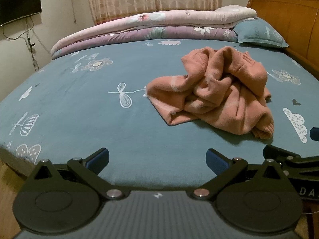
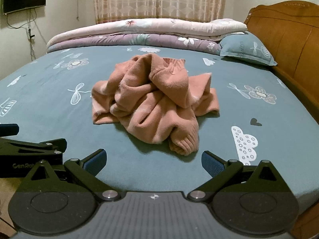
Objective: Fold clothes
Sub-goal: 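Move both tools down toward the pink sweater's ribbed collar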
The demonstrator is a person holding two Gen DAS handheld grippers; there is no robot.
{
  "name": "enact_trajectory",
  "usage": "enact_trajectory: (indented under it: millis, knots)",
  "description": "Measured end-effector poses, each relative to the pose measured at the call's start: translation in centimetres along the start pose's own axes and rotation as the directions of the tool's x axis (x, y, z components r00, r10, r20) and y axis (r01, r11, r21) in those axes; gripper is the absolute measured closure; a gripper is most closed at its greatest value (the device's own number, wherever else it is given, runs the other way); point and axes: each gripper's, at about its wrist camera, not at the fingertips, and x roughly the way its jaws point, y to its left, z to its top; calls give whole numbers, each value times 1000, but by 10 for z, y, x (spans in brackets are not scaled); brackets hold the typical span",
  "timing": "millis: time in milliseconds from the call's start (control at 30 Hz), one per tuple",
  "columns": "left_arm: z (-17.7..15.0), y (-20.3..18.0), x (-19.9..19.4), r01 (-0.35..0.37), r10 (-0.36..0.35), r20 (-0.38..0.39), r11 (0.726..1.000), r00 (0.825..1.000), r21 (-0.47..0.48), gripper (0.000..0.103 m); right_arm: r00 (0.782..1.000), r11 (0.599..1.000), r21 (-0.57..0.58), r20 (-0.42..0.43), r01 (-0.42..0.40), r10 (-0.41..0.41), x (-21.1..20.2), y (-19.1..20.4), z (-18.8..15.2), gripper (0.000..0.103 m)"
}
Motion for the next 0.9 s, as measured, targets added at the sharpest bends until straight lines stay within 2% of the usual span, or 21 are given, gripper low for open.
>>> enact_trajectory:
  millis: [233, 333, 567, 900]
  knots:
    - [18, -8, 25, -5, 5, -11, 1000, 1000, 4, 1, 1000, 1000, -5, 0, 5, -5, 21, -5, 13, 0]
    - [26, -10, 36, -1, 1, -17, 1000, 1000, 7, 1, 1000, 1000, 1, -23, -18, 18, 32, -9, 20, 0]
    - [45, -11, 57, 14, -14, -16, 1000, 1000, 5, 1, 1000, 999, -26, -9, -19, 19, 52, -10, 40, 0]
    - [80, -13, 91, 38, -37, -72, 999, 997, 16, 1, 997, 1000, -28, -80, -12, 10, 89, -14, 71, 0]
